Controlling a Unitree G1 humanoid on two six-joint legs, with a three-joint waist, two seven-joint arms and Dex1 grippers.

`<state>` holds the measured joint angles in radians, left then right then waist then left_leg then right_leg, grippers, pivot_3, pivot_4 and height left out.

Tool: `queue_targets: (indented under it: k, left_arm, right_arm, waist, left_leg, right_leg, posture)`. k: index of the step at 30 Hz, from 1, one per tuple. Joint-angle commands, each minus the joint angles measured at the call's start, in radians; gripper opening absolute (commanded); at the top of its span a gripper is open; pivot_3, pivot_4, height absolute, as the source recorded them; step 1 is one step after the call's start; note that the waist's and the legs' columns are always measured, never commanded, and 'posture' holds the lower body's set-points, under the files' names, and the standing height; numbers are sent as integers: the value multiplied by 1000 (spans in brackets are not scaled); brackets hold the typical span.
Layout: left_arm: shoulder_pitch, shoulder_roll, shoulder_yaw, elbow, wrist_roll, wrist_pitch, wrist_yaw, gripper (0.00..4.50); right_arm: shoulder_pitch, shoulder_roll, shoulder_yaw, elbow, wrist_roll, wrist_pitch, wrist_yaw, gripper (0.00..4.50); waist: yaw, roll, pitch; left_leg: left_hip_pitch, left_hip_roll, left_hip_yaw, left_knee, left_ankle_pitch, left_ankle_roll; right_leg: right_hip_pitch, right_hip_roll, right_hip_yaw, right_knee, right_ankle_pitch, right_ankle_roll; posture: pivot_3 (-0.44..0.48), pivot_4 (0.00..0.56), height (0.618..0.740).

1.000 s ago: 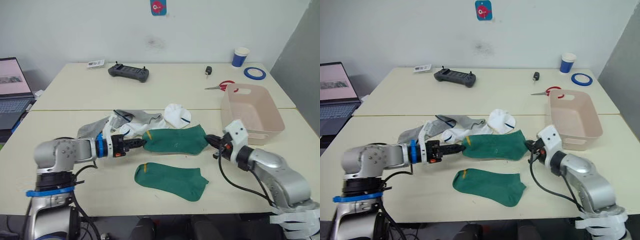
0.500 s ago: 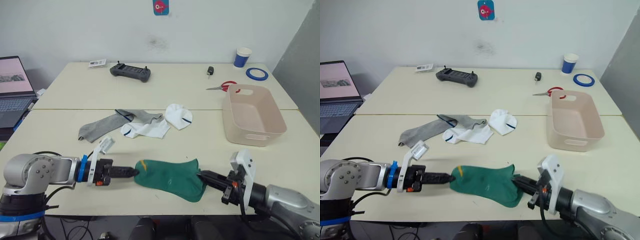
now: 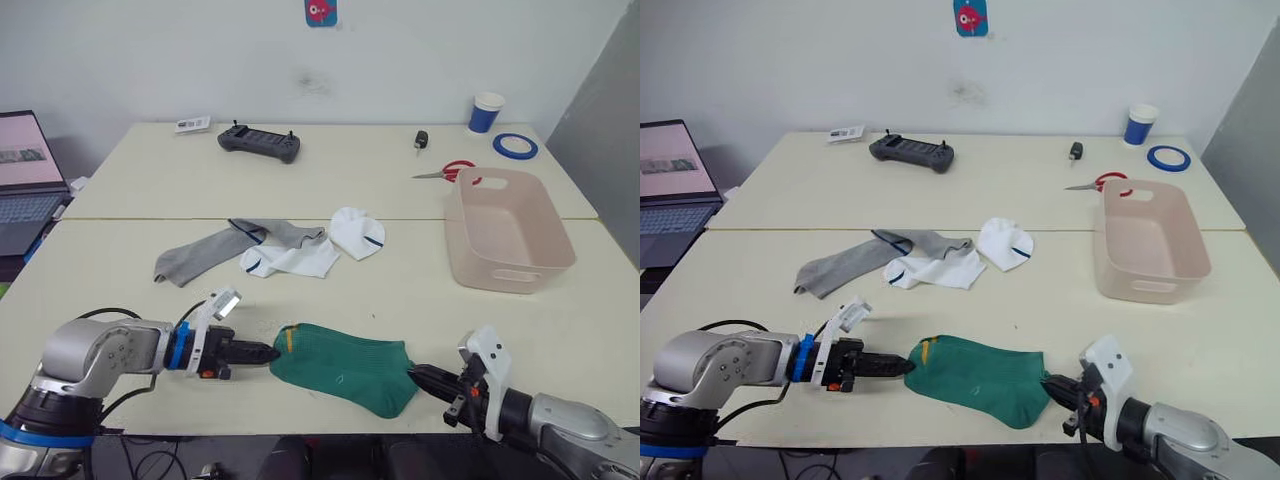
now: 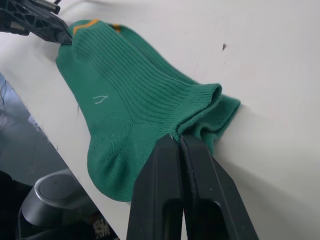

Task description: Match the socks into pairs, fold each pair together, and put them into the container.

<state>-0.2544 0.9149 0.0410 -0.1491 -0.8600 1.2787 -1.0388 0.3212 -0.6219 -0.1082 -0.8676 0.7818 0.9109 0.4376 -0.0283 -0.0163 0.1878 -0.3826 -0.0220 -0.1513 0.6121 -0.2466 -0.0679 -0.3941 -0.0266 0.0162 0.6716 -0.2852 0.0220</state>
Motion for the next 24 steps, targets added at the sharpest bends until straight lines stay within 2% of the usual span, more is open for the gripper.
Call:
queue_targets:
  k: [1, 4, 14, 24]
  left_arm:
    - [-35, 23, 41, -8, -43, 16, -38, 0]
    - [-63, 6, 28, 18, -26, 9, -19, 0]
    - [-90, -73, -114, 103, 93, -51, 16, 0]
    - [-112, -93, -150, 164, 165, -95, 18, 0]
  right_arm:
    - [-1, 2, -48, -32, 69, -23, 17, 35]
    - [-27, 7, -55, -14, 77, -18, -12, 35]
    - [-115, 0, 73, 68, -22, -11, -46, 35]
    - [-123, -21, 103, 84, -62, 3, -39, 35]
  waist:
    - [0, 0, 0]
    - [-1, 0, 0]
    - [-1, 0, 0]
    - [-1, -1, 0]
  left_leg:
    - [0, 0, 0, 0, 0, 0]
    - [0, 0, 1, 0, 0, 0]
    - [0, 0, 2, 0, 0, 0]
    - [1, 0, 2, 0, 0, 0]
  right_leg:
    - [0, 0, 0, 0, 0, 0]
    - [0, 0, 0, 0, 0, 0]
    - [-1, 1, 0, 0, 0, 0]
    - [-1, 1, 0, 1, 0, 1]
  posture:
    - [0, 150, 740]
    - [0, 150, 740]
    - [0, 150, 740]
    - [0, 150, 740]
